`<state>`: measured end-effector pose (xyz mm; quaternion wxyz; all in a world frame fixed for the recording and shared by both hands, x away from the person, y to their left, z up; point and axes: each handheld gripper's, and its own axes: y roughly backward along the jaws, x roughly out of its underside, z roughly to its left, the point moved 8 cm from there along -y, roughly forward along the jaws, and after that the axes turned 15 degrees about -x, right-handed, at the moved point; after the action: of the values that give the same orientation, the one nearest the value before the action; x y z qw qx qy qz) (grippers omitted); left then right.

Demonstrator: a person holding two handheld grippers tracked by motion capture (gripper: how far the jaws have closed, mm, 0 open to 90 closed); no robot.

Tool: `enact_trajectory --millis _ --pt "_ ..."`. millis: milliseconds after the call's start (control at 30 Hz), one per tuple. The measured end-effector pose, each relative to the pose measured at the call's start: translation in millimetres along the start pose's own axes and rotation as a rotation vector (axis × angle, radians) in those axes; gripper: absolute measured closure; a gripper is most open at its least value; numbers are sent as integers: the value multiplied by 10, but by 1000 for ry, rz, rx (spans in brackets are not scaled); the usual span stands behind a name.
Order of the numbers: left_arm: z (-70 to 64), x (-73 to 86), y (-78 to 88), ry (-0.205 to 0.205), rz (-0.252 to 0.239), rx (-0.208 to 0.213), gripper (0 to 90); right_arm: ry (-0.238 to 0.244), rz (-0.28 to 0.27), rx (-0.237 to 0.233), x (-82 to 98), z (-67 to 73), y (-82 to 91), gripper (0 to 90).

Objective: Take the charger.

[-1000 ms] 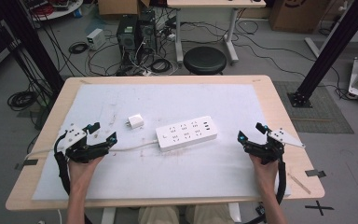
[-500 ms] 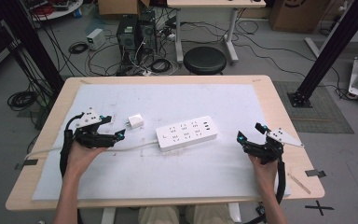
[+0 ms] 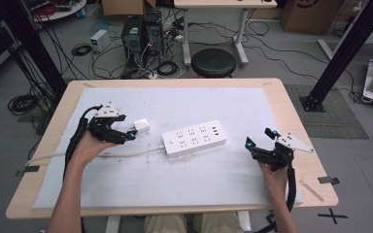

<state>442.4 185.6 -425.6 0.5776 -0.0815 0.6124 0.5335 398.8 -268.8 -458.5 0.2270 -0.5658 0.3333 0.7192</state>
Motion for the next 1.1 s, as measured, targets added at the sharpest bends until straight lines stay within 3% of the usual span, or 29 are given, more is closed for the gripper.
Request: enact_trajectory --millis 167,300,333,433,600,800,1100 --pt "10 -31 -176 -58 49 33 213 3 -3 4 -3 -6 5 126" --pt "35 -58 -278 -50 64 54 213 1 -13 2 -9 -5 15 126" --pt "56 -70 -368 -67 85 66 213 2 -16 2 -10 8 25 126" --pt "73 -56 -450 -38 80 85 213 7 -12 -3 -8 23 20 126" --pt "159 33 -592 -38 117 64 213 22 -13 -11 -12 29 15 126" --pt "164 93 -711 -21 133 91 213 14 -12 -9 -9 29 18 126" --pt "176 204 -825 -16 168 99 225 15 -6 -13 -5 35 12 126"
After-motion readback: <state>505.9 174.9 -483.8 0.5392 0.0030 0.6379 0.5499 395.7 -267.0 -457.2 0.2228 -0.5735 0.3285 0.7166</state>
